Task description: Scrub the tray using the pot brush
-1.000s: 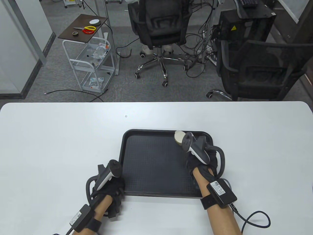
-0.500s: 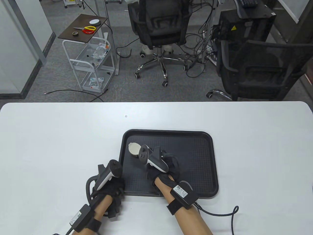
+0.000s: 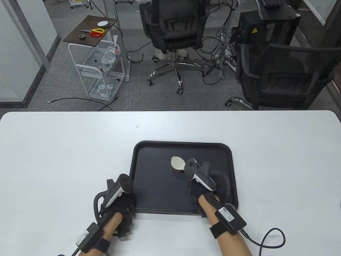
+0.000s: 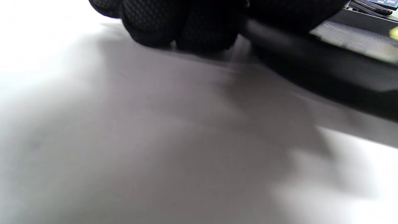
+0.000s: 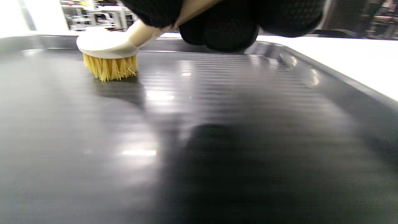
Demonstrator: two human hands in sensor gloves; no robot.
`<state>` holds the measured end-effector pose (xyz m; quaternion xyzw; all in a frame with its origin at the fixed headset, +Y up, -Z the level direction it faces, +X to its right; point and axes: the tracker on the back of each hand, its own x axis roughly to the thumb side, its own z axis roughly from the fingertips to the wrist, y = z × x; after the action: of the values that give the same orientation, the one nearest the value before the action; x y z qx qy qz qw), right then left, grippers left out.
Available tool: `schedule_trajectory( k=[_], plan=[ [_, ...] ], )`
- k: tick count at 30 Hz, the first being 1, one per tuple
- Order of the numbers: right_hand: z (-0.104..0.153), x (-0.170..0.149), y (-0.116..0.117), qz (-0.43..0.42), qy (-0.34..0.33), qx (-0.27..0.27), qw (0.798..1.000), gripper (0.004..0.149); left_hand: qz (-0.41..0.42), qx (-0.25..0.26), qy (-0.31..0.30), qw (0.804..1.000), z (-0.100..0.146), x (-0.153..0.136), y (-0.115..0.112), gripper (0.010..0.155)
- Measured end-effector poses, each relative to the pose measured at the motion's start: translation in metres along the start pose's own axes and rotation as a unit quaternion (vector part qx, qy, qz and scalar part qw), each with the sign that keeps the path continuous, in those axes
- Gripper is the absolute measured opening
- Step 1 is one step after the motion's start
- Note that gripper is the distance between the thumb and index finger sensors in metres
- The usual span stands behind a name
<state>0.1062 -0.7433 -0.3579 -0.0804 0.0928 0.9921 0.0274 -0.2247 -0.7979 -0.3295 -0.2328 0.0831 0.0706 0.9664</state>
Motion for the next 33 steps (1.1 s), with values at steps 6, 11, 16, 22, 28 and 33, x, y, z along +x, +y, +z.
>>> schedule_trajectory(
  k=[6, 11, 16, 22, 28, 33],
  plan=[
    [-0.003, -0.068, -0.010, 0.019, 0.076, 0.005, 0.997, 0.053, 0.000, 0.000, 0.001, 1.000, 0.000, 0.000, 0.000, 0.076],
    [-0.004, -0.095, -0.016, 0.042, 0.124, 0.005, 0.991, 0.053, 0.001, -0.001, 0.000, 1.000, 0.000, 0.000, 0.000, 0.076],
    [0.005, -0.075, -0.028, 0.078, 0.108, -0.007, 0.991, 0.054, 0.000, -0.001, 0.001, 1.000, 0.000, 0.000, 0.000, 0.076],
    [0.024, -0.007, -0.041, 0.025, 0.001, -0.044, 0.999, 0.054, 0.000, -0.001, 0.001, 1.000, 0.000, 0.000, 0.000, 0.076],
    [0.033, 0.072, -0.026, 0.028, -0.078, -0.045, 0.996, 0.054, 0.000, -0.001, 0.001, 1.000, 0.000, 0.001, 0.000, 0.076],
    [0.035, 0.121, -0.007, 0.016, -0.107, -0.031, 0.994, 0.054, 0.000, 0.000, 0.001, 1.000, 0.000, 0.001, 0.000, 0.076]
  ],
)
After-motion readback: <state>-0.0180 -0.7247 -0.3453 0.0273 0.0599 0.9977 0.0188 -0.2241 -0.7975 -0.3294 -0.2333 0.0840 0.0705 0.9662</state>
